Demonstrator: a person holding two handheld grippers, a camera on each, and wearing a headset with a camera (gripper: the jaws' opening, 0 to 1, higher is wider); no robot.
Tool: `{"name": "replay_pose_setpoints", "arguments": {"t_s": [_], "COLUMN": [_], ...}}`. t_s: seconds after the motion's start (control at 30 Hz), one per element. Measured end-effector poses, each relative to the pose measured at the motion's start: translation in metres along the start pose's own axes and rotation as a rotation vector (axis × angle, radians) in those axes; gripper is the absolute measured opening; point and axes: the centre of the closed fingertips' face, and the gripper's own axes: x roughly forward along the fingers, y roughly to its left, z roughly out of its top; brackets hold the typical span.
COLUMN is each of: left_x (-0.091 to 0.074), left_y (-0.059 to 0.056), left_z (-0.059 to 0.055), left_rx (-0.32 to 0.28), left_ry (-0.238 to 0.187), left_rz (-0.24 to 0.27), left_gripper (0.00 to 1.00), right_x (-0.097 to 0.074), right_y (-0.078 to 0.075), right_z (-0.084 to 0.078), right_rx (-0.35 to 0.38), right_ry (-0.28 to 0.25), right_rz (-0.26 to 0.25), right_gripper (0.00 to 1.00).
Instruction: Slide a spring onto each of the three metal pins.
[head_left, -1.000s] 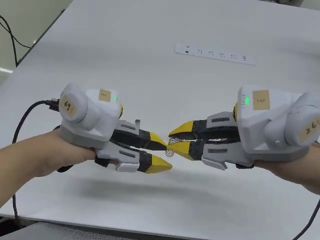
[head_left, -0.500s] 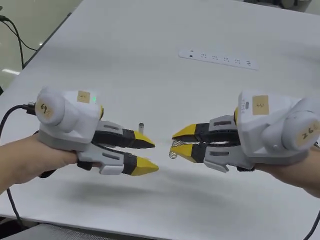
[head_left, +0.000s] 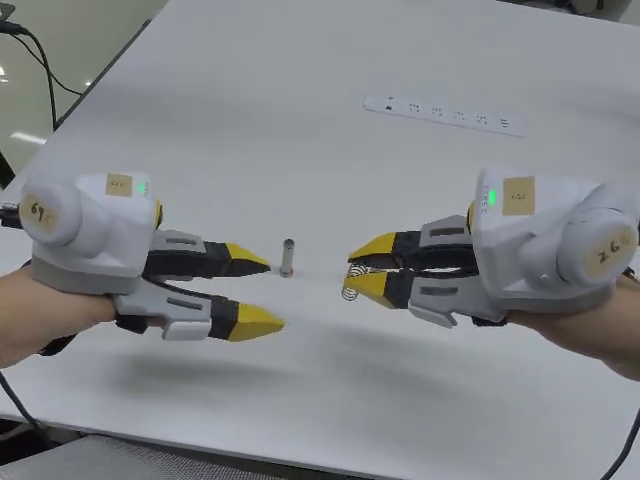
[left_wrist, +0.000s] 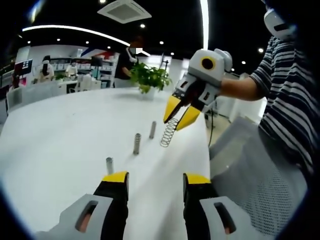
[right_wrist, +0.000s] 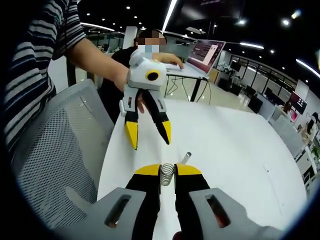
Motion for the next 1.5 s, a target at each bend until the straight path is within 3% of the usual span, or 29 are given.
{"name": "replay_pose_setpoints", "arguments": {"t_s": [0.33,0.63,0.83,1.17,1.3,1.5], "left_x": [-0.017,-0.029,-0.032,-0.031,-0.033,-0.034], "left_y": [0.011,0.025,0.027,0.026,0.027,0.028], "left_z": [-0.011,-0.018,-0.016,-0.020,-0.019,-0.019], "left_rx": [-0.033,-0.036,-0.050,-0.054,-0.055,-0.058], "left_ry": [-0.001,-0.013,-0.042,-0.048,-0.057,-0.062], "left_rz": [0.057,0.143,0.160,0.163,0.169,0.172], "left_gripper": [0.51,0.87,0.97,0.98,0.98,0.98], "right_x": [0.006,0.018,0.025,0.040,0.046,0.055], "right_y": [-0.005,-0.011,-0.020,-0.038,-0.048,-0.052], "right_z": [0.000,0.002,0.003,0.013,0.019,0.021], "right_rx": [-0.003,-0.007,-0.007,0.048,0.116,0.107], "right_ry": [0.008,0.008,0.009,-0.016,-0.039,-0.022], "right_rz": [-0.017,-0.024,-0.039,-0.064,-0.071,-0.067], "right_gripper": [0.07,0.07,0.07,0.07,0.07,0.07]}}
